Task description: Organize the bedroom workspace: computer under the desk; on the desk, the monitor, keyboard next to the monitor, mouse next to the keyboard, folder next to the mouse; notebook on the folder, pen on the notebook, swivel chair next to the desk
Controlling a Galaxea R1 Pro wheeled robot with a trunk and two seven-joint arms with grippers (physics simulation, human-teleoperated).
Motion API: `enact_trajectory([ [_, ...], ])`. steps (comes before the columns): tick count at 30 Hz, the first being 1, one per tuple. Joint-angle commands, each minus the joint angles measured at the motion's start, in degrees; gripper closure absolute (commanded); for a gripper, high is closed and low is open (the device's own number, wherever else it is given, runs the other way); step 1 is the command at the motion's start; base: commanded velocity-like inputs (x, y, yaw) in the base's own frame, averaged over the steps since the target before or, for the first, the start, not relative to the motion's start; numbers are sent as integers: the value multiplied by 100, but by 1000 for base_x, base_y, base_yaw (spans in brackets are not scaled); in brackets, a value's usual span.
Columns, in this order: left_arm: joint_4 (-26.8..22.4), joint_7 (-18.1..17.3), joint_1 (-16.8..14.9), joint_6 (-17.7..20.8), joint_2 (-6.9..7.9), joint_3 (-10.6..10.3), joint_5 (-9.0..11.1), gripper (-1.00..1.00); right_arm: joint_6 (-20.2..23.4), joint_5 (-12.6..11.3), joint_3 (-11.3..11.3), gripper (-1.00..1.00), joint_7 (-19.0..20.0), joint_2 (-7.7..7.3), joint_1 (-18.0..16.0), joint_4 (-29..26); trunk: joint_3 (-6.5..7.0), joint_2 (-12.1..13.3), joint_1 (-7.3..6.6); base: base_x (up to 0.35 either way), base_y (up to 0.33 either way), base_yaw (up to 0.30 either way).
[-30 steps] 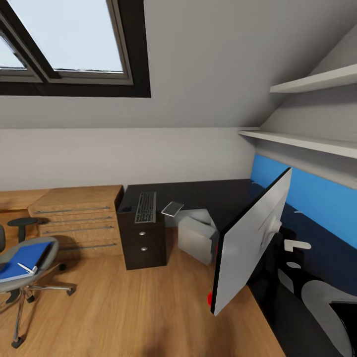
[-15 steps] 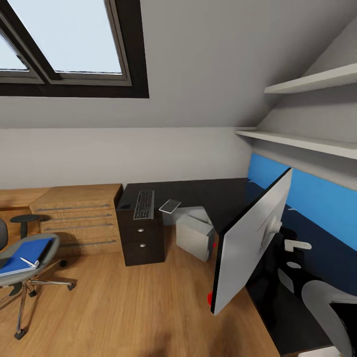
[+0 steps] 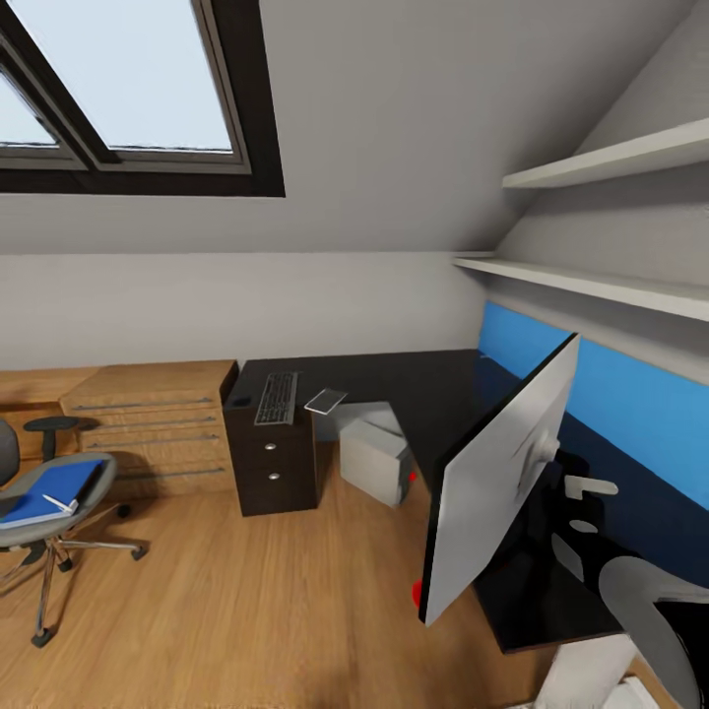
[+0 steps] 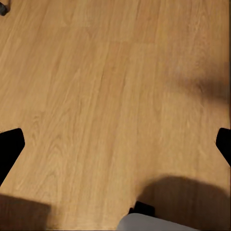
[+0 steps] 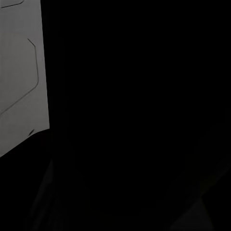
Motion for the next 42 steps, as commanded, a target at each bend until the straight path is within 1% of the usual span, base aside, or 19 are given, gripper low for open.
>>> enact_trajectory([
  [1, -12, 27, 1, -8, 2, -48, 44, -100, -35, -110, 61, 100, -4, 0, -3, 12, -6, -5, -2, -262, -239, 0],
  [6, -11, 30, 3, -4, 2, -48, 44, -100, -36, -110, 63, 100, 2, 1, -3, 13, -6, -5, -2, -243, -251, 0],
  [9, -9, 26, 2, -8, 4, -48, 44, -100, -36, -110, 63, 100, 1, 2, -3, 13, -6, -5, -2, -82, -307, 0],
  [13, -10, 25, 2, -11, 3, -48, 44, -100, -36, -110, 70, 100, -4, 2, -3, 13, -6, -5, -2, -20, -119, 0],
  [24, -7, 25, -1, -9, 2, -48, 44, -100, -30, -109, 67, 100, 1, -2, -3, 13, 3, -5, -2, -1, -19, 48],
  [36, -4, 25, 3, 0, 1, -57, 44, -100, -28, -108, 69, 100, -3, 1, -3, 13, 3, -5, -2, 0, -283, 1],
  [42, -3, 25, 0, 0, 2, -56, 44, -100, -28, -105, 78, 100, 3, 2, -3, 13, 4, -5, -2, 0, -89, 0],
])
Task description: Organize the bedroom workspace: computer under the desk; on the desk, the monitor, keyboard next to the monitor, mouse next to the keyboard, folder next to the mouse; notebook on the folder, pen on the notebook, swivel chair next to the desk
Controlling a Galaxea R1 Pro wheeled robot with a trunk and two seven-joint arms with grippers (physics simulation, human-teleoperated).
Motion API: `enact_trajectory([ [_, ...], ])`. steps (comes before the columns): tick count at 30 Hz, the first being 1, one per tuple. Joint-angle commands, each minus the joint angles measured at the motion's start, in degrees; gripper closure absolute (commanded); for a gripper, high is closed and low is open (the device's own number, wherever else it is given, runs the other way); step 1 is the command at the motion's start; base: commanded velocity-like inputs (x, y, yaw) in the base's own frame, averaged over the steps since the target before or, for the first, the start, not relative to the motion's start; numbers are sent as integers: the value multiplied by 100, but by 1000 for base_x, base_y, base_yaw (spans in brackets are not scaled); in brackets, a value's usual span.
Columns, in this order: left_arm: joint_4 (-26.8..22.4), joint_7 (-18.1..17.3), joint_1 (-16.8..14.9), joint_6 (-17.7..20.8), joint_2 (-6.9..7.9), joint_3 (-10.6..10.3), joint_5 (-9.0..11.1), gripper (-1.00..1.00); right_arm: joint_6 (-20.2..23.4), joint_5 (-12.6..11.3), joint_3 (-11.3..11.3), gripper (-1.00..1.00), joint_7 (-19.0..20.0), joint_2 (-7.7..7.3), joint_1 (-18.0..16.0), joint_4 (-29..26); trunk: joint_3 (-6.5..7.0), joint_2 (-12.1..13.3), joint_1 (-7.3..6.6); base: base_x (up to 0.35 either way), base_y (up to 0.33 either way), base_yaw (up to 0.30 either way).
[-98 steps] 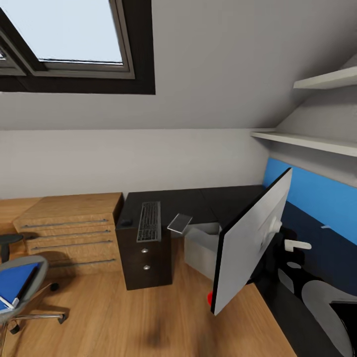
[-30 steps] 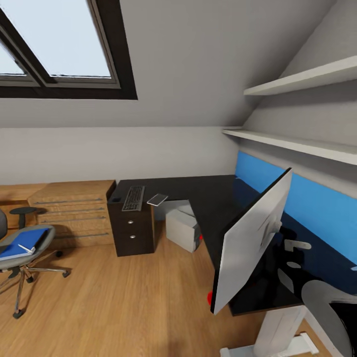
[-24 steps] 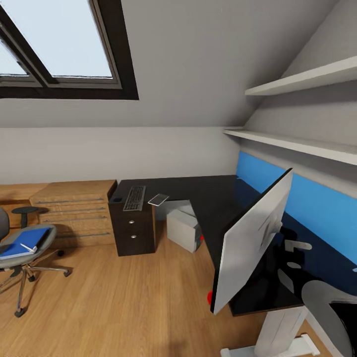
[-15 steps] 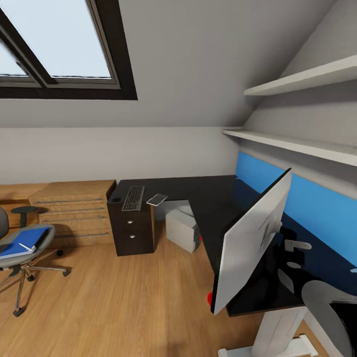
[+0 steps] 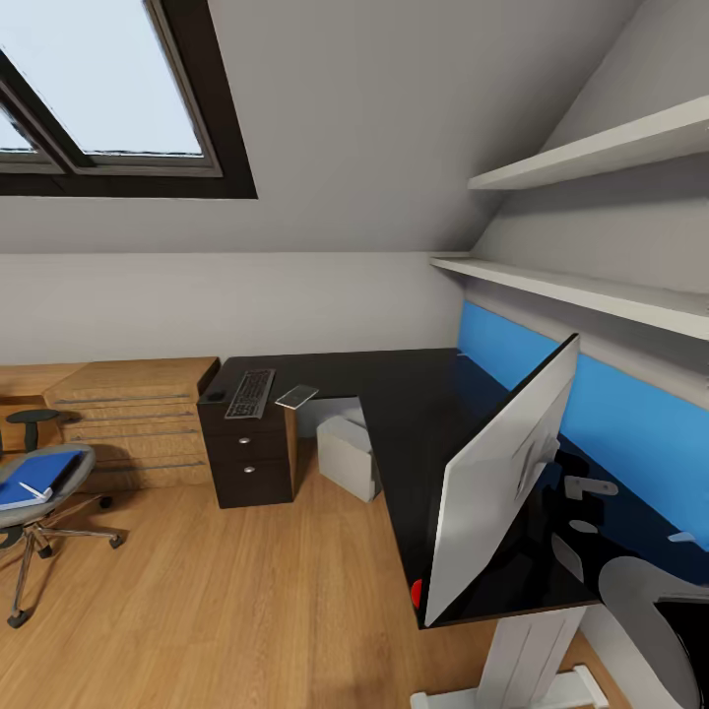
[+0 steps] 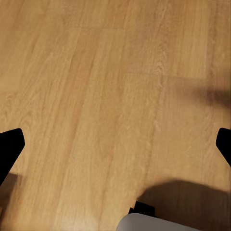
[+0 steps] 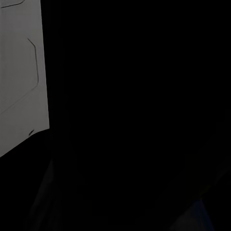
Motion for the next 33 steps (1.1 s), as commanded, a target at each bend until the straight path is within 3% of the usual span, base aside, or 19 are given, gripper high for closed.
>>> enact_trajectory([
  [1, -12, 27, 3, -6, 2, -46, 44, -100, -39, -97, 86, 100, -6, -1, -4, 11, -6, -4, 1, 0, -16, 0],
  [13, -11, 27, 2, -6, -7, -41, 44, -100, -47, -95, 88, 100, -13, -1, -4, 11, -6, -4, 1, 0, -2, 23],
  [33, -13, 35, 2, -23, -7, -40, 44, -100, -42, -95, 87, 100, -6, 2, -6, 6, 13, -4, 1, 24, -91, 152],
])
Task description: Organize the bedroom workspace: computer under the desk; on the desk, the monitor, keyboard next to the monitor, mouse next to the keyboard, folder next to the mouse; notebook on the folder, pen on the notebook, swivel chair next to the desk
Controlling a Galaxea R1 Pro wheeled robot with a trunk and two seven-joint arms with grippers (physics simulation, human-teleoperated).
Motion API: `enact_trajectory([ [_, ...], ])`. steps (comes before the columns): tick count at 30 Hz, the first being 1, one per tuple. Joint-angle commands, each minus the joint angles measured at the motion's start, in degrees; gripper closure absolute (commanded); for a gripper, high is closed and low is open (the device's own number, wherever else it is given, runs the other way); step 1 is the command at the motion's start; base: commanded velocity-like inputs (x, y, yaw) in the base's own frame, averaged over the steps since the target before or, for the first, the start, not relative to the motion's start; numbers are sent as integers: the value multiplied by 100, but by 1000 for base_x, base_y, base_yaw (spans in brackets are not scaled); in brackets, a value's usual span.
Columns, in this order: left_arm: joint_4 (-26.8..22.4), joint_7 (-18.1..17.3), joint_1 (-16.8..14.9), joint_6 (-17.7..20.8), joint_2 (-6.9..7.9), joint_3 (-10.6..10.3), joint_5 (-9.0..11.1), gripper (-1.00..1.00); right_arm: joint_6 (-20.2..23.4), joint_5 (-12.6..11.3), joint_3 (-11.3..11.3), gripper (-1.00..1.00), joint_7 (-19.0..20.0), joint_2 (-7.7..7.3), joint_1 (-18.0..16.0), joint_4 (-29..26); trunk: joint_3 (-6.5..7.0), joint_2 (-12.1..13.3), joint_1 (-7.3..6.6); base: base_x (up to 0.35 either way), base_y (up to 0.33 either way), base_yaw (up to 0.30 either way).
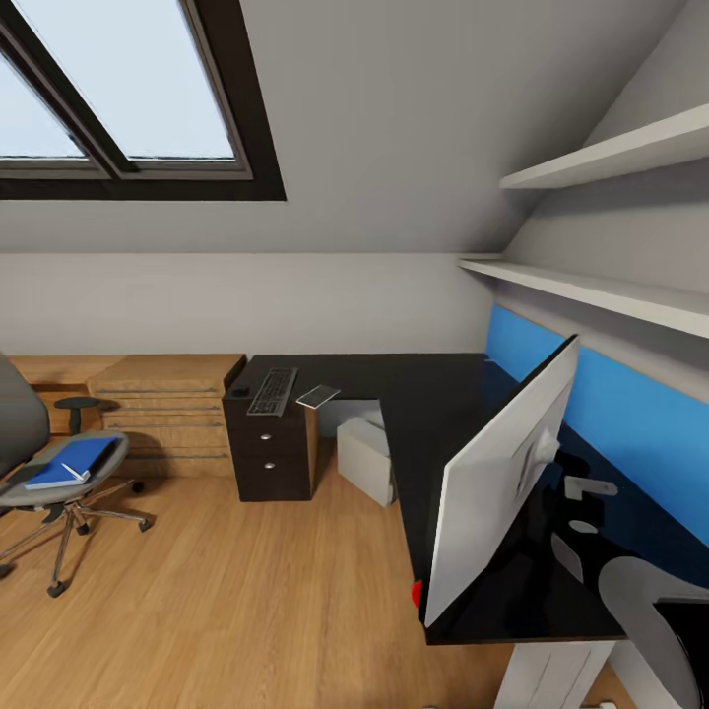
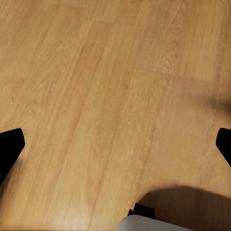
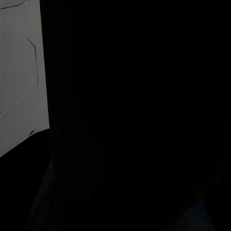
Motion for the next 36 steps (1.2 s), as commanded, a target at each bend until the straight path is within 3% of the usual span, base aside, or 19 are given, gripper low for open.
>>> enact_trajectory([
  [1, -9, 27, 2, -7, 1, -48, 45, -100, -30, -9, 15, 100, 1, 2, -8, -10, -4, -5, 0, 0, -1, 25],
  [25, -9, 44, 2, -9, 2, -48, 45, -100, -10, -9, 17, 100, -5, 6, -8, -14, -4, -5, 0, 0, 0, 1],
  [36, -5, 50, 2, -42, 10, -48, 45, -100, 14, -9, 17, 100, -5, 13, -7, -14, -4, -5, 0, 286, -103, 0],
])
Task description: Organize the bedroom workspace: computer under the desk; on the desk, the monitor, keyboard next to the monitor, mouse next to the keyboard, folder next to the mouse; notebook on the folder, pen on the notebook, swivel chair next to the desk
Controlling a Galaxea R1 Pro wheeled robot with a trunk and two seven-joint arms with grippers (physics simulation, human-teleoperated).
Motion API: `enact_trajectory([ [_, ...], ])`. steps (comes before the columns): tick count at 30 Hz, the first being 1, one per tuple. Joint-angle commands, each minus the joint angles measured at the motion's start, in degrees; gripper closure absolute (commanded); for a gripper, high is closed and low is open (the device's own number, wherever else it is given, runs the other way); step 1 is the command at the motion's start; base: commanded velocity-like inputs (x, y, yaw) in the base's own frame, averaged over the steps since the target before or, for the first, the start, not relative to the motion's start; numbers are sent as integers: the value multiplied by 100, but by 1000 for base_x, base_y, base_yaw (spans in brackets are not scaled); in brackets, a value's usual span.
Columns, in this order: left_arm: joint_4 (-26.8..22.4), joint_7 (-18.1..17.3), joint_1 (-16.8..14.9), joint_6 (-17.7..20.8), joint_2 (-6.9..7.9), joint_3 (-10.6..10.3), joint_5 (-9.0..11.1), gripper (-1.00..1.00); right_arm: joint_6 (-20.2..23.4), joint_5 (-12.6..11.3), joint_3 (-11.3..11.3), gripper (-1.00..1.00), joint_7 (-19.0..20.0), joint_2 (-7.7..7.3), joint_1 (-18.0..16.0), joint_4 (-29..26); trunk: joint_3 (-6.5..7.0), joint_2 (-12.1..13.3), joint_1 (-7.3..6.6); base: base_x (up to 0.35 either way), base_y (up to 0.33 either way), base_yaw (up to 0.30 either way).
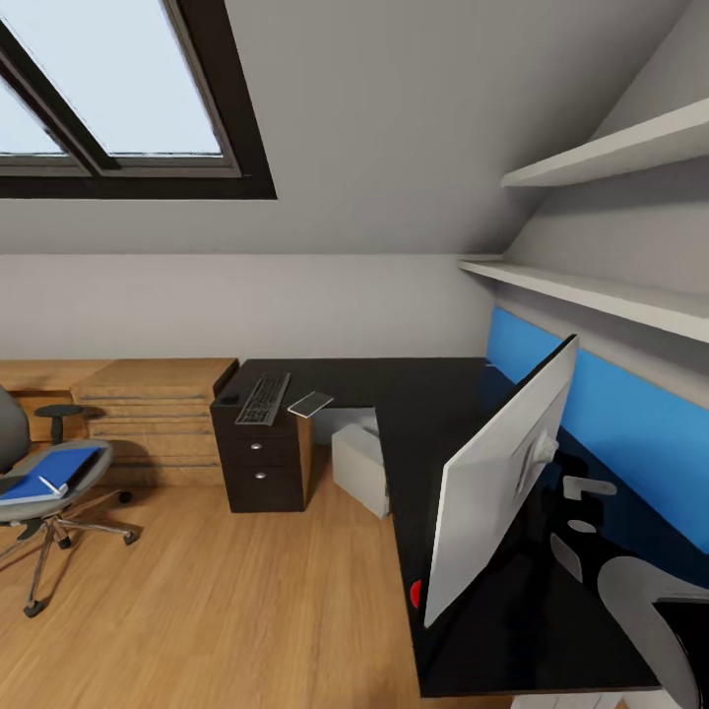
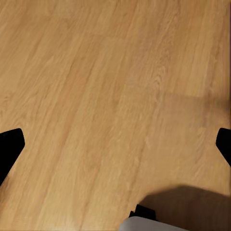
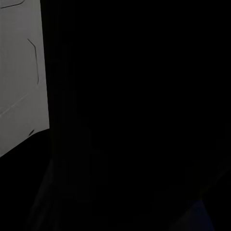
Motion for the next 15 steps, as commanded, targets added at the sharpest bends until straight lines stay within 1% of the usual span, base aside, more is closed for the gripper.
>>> enact_trajectory([
  [1, -10, 27, 3, -8, 3, -49, 45, -100, -30, -65, 45, 100, 1, 0, -5, 5, -6, -4, 4, 315, -127, 0],
  [7, -11, 29, 4, -16, 2, -49, 45, -100, -28, -65, 45, 100, 1, 0, -5, 5, -6, -4, 4, 307, -162, 0],
  [12, -12, 29, 2, -17, 6, -49, 45, -100, -31, -63, 45, 100, -6, 0, -5, 5, -6, -4, 4, 258, -234, 0],
  [15, -11, 29, 4, -9, 8, -46, 45, -100, -29, -63, 45, 100, -5, 0, -5, 5, -6, -4, 4, 163, -291, 0],
])
